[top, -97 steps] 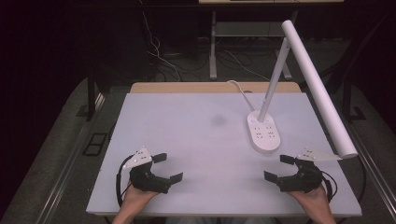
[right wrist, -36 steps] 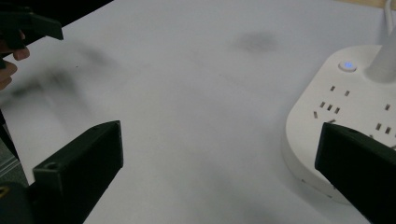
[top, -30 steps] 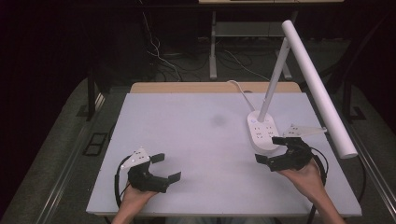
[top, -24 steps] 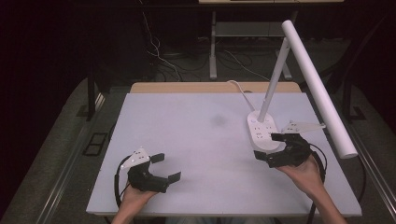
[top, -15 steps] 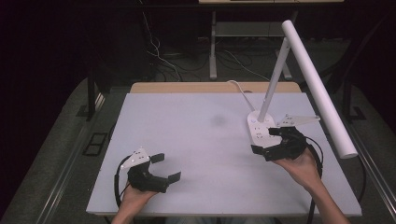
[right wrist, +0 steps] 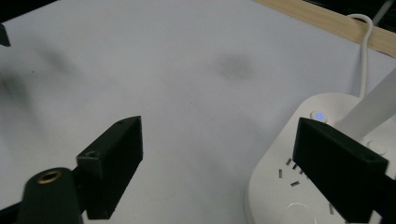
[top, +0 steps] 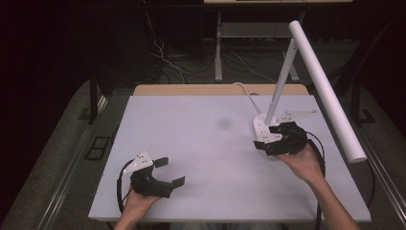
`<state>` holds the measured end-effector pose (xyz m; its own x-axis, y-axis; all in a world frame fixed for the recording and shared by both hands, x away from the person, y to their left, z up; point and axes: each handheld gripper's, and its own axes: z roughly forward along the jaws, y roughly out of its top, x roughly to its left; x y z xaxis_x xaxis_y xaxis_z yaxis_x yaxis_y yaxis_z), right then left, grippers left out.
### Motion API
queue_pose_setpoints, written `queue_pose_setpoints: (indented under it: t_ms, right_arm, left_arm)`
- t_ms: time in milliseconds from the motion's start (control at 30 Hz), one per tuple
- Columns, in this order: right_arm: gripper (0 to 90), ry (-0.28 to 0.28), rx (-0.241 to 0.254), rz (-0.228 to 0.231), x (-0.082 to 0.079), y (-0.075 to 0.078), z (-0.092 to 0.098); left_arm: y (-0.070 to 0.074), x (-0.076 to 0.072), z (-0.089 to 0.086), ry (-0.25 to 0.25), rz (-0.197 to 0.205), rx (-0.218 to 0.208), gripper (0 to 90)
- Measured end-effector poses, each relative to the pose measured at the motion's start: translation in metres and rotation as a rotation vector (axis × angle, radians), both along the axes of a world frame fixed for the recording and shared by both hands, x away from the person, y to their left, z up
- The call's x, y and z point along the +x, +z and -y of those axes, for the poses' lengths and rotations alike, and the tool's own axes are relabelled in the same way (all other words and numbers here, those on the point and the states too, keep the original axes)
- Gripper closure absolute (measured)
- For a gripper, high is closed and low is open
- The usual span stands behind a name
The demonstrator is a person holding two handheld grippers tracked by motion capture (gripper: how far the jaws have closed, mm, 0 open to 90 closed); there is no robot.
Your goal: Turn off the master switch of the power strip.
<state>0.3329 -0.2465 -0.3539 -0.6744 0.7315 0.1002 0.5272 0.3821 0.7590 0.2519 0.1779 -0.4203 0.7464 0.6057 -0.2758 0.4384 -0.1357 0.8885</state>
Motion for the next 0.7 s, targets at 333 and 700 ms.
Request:
queue_pose_setpoints:
  t_ms: [333, 700]
  right_arm:
    - [28.5, -0.005, -0.058, -0.012, 0.02, -0.003, -0.004]
    - [50.9, -0.023, -0.106, 0.011, 0.034, -0.001, -0.007]
  left_arm:
    - [0.0, 0.001, -0.001, -0.001, 0.0, 0.002, 0.0]
    - [-0.001, 0.002, -0.001, -0.01, -0.005, 0.014, 0.0]
